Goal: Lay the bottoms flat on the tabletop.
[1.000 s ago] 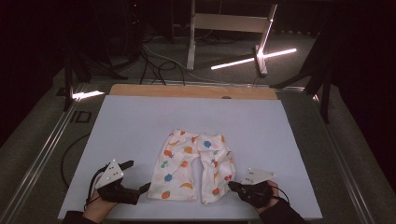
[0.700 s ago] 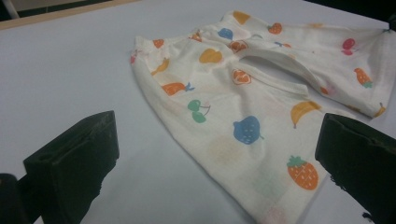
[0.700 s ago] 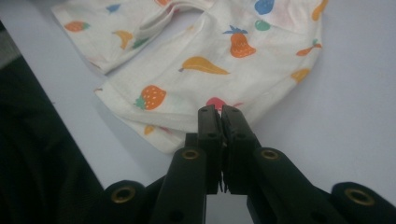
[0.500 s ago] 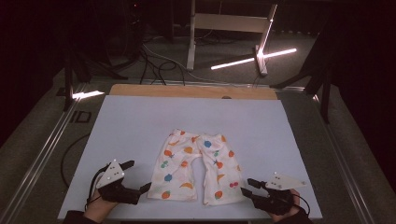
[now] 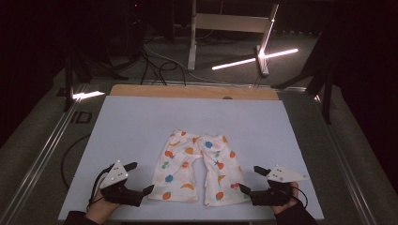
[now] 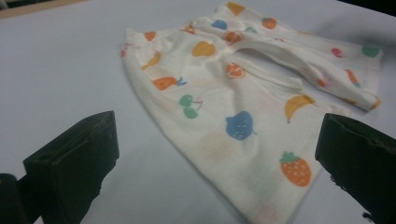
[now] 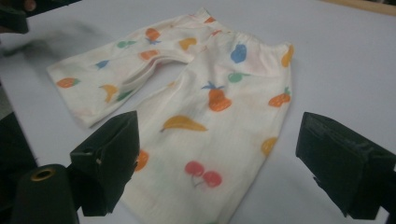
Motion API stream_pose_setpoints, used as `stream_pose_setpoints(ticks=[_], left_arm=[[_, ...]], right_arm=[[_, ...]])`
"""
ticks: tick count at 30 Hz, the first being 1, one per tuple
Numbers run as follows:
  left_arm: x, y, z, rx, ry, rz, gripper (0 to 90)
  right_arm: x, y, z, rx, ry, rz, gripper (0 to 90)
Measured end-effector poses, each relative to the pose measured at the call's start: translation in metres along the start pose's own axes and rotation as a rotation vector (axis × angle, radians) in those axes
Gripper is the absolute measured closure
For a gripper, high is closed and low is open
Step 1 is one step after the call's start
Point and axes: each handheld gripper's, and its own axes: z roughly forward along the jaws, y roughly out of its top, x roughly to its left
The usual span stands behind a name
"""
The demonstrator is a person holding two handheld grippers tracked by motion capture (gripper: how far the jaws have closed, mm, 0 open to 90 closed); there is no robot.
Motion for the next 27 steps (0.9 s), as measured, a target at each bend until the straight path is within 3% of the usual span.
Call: stream_pose_setpoints(ticks=[5,14,22,27], left_arm=[[0.002,0.006,0.004,-0.002,-0.026,-0.023,0.3],[0.014,0.023,0.018,0.025,-0.044,-0.014,0.3],[0.034,0.044,0.032,0.022,-0.016,-0.018,0.3],[0.045,0.055,0.049,0.073,0.011,-0.011,0.3]], right_arm=[[-0.01,0.01,0.018,0.013,-0.007,-0.016,14.2],[-0.035,0.03,0.048,0.027,-0.042,-0.035,14.7],[-0.053,0.05,0.068,0.02,-0.085,-0.034,15.1],[-0.062,0.068,0.081,0.028,-0.114,-0.035,15.7]])
